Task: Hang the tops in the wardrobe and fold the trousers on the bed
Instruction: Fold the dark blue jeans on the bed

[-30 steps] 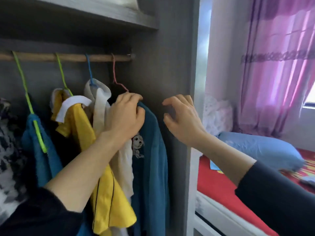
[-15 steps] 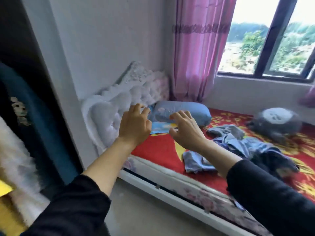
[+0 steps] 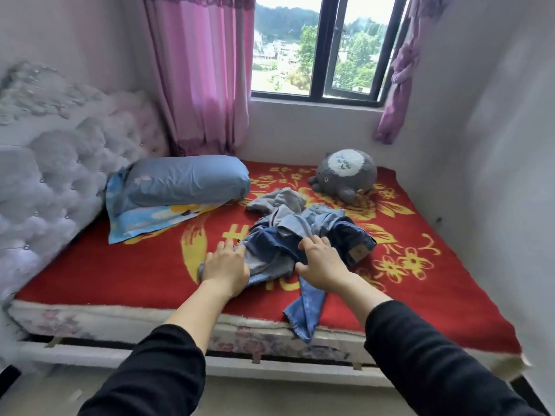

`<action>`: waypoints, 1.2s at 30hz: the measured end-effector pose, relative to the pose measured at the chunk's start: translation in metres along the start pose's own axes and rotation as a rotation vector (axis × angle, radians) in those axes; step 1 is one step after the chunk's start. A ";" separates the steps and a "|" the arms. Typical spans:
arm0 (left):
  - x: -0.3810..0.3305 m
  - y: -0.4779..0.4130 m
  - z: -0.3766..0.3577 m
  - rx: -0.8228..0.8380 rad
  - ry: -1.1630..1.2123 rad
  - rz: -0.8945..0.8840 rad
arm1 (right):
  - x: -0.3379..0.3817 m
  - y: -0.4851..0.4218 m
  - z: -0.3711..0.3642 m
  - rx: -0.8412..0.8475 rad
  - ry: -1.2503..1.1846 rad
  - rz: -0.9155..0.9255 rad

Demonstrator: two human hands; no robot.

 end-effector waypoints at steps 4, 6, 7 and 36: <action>-0.045 -0.069 -0.068 0.121 0.059 -0.033 | -0.098 -0.044 -0.031 0.089 0.040 -0.174; -0.068 -0.111 -0.097 0.175 0.089 -0.043 | -0.145 -0.066 -0.044 0.142 0.050 -0.268; -0.078 -0.127 -0.107 0.195 0.102 -0.044 | -0.165 -0.073 -0.050 0.166 0.058 -0.307; -0.375 -0.339 -0.451 0.624 0.558 0.320 | -0.571 -0.322 -0.315 0.460 -0.075 -0.344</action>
Point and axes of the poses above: each hand's wrist, its own y-axis away from the middle knuckle, its own z-axis out of the back of the hand, x = y × z, the point moved 10 cm from there along -y, towards the middle knuckle, and after that the axes turned 8 degrees about -x, right-handed, at the moved point
